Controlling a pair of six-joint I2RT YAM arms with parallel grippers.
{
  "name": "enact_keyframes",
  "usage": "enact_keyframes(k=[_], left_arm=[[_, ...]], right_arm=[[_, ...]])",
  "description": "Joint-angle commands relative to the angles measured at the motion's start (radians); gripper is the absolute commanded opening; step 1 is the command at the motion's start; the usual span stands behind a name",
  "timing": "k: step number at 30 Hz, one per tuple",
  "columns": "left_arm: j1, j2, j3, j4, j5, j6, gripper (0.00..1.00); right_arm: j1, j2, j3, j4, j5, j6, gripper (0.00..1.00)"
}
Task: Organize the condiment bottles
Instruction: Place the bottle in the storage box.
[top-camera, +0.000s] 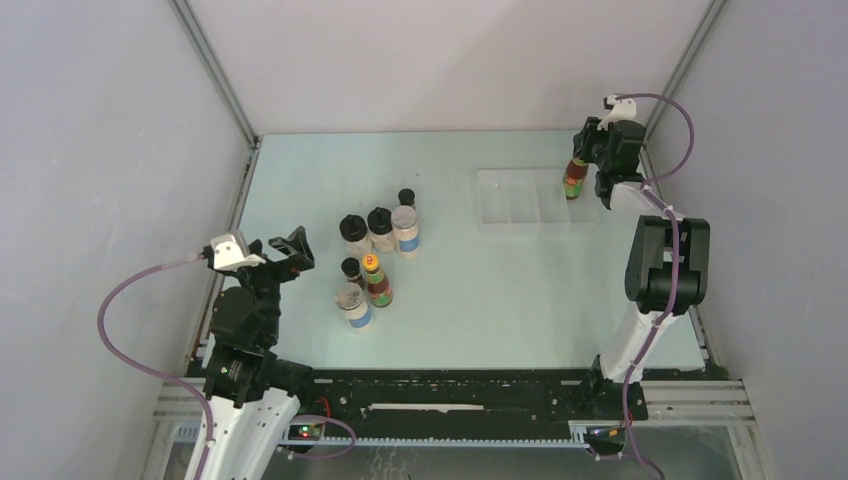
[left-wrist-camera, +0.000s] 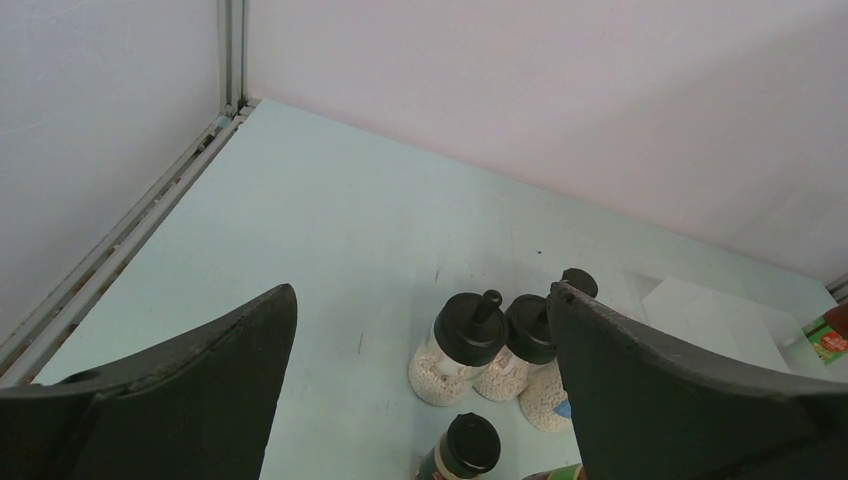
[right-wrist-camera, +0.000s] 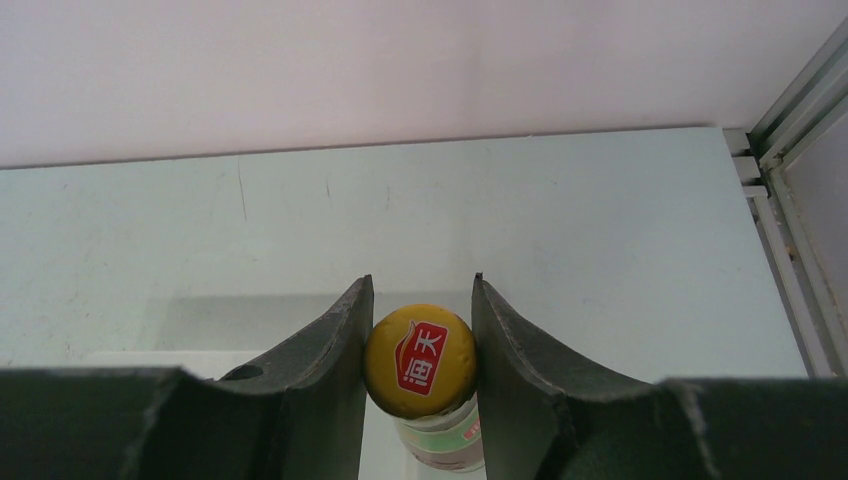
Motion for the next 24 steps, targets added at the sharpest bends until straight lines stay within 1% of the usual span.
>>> enact_keyframes(k=[1,8,10,19,24], left_arm=[[0.007,-0.005,-0.021,0.028,0.019,0.017,1.00],[0.008,-0.023,-0.022,0.021,0.022,0.012,1.00],[0.007,-0.029,-0.021,0.020,0.024,0.010,1.00],[0.008,-0.049,-0.021,0.014,0.026,0.007,1.00],[0.008,-0.052,-0.021,0.013,0.028,0.007,1.00]], right_arm=[[-0.005,-0.062,-0.036,0.092,0.010,0.025,0.00],[0.003,-0.101,-0.085,0.092,0.039,0.037,0.00],[0.008,-0.111,-0.095,0.091,0.048,0.038,0.05],[0.022,-0.137,-0.096,0.061,0.056,0.028,0.45],[0.024,-0.137,-0.095,0.050,0.052,0.031,0.76]])
